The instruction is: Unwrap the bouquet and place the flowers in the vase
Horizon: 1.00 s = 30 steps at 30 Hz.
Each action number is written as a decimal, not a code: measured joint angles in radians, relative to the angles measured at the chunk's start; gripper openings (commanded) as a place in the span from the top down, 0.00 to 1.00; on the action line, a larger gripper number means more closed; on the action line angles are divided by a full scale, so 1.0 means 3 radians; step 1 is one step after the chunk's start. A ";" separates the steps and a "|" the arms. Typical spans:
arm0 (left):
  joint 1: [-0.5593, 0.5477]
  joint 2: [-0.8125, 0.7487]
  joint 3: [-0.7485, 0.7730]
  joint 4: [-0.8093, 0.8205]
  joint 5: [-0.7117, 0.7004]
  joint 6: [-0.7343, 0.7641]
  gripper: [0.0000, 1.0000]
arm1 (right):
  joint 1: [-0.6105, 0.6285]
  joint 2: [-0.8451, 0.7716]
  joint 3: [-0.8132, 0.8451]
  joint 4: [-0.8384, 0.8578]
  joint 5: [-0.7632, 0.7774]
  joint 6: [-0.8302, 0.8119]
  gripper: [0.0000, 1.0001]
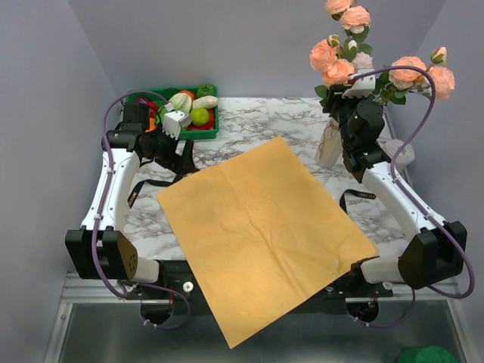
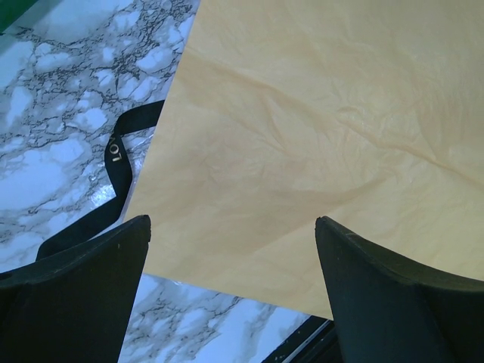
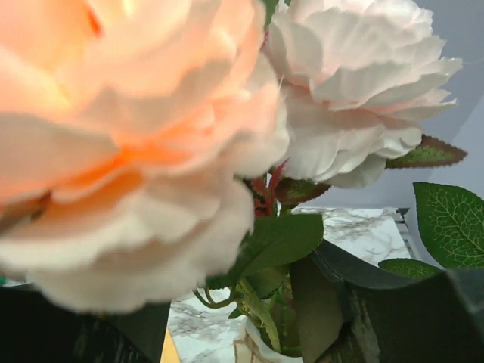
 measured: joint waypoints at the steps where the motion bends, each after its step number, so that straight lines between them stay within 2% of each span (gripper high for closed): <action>1: 0.0000 -0.0010 0.0000 0.0000 0.0000 0.0000 0.01 | 0.0000 -0.0020 0.0000 -0.0029 -0.0023 0.0029 0.33; 9: 0.0000 -0.0043 -0.0008 -0.0003 0.0000 0.0000 0.01 | 0.0000 -0.0430 -0.0020 -0.0254 -0.0050 0.0234 0.33; 21: 0.0000 -0.0057 -0.0014 -0.0004 0.0001 0.0000 0.01 | 0.0000 -0.1226 -0.0057 -0.0791 0.0338 0.0556 0.33; 26: 0.0000 -0.0078 -0.0014 -0.0004 0.0003 0.0000 0.01 | 0.0000 -0.1461 -0.0148 -0.1113 0.0374 0.0731 0.39; 30: 0.0000 -0.0094 -0.0014 -0.0004 0.0004 0.0001 0.01 | 0.0000 -0.1634 -0.0340 -0.1249 0.0253 0.0847 0.39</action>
